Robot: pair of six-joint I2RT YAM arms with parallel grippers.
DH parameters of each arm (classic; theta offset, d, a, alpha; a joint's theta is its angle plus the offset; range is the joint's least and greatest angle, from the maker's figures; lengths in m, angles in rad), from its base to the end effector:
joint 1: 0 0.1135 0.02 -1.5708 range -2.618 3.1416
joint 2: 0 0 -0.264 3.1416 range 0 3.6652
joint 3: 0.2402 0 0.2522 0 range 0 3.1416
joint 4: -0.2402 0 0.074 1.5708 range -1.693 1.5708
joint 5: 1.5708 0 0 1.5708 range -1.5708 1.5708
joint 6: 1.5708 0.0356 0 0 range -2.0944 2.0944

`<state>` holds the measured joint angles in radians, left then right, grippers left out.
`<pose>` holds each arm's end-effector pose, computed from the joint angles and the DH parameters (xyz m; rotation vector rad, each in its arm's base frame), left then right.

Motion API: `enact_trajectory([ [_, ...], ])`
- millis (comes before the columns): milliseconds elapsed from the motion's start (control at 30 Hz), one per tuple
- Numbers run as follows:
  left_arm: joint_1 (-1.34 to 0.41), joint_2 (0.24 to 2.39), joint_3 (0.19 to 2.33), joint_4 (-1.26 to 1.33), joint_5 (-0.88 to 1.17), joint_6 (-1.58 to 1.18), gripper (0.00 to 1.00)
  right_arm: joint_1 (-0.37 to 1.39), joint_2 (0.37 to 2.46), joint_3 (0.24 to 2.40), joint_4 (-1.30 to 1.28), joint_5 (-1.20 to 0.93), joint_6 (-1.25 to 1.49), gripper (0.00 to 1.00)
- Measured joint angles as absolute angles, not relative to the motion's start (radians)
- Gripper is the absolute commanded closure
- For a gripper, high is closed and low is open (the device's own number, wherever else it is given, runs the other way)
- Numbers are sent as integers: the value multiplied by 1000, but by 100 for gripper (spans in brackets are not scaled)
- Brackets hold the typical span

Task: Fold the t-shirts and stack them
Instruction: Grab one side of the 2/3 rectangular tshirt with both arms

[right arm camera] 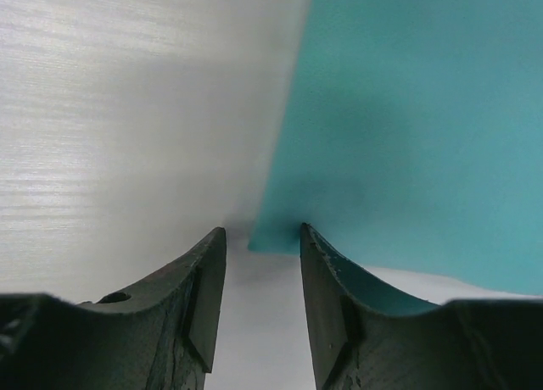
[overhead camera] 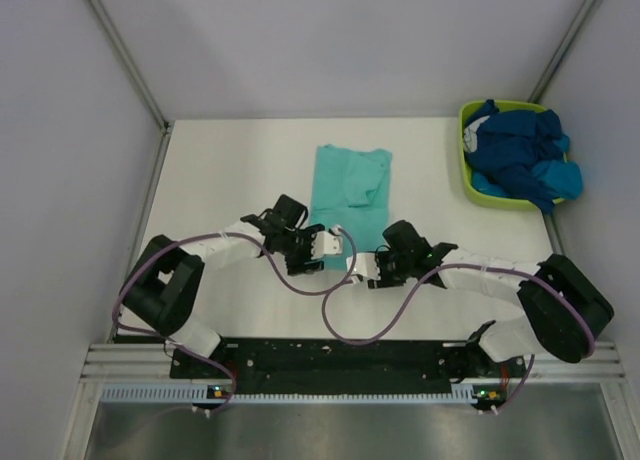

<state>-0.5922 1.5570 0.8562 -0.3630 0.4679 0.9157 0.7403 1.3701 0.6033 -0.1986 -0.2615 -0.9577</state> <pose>0.2347 -0.1772 0.1729 1.8448 1.7366 -0.4893 0.1762 0.1735 0.1563 -1.9467 1.5767 0.2424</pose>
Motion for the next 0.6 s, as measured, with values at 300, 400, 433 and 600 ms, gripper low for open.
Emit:
enact_trajectory([
  [300,-602,1626,862,-291,420,867,100,750,1421,626,-179,-243,-951,100],
  [400,-603,1614,858,-288,417,852,100,750,1419,631,-194,-238,-941,100],
  [433,-603,1600,850,-289,416,845,100,751,1414,631,-204,-237,-938,100],
  [600,-605,1462,798,-322,423,820,100,793,1342,638,-292,-236,-904,100],
])
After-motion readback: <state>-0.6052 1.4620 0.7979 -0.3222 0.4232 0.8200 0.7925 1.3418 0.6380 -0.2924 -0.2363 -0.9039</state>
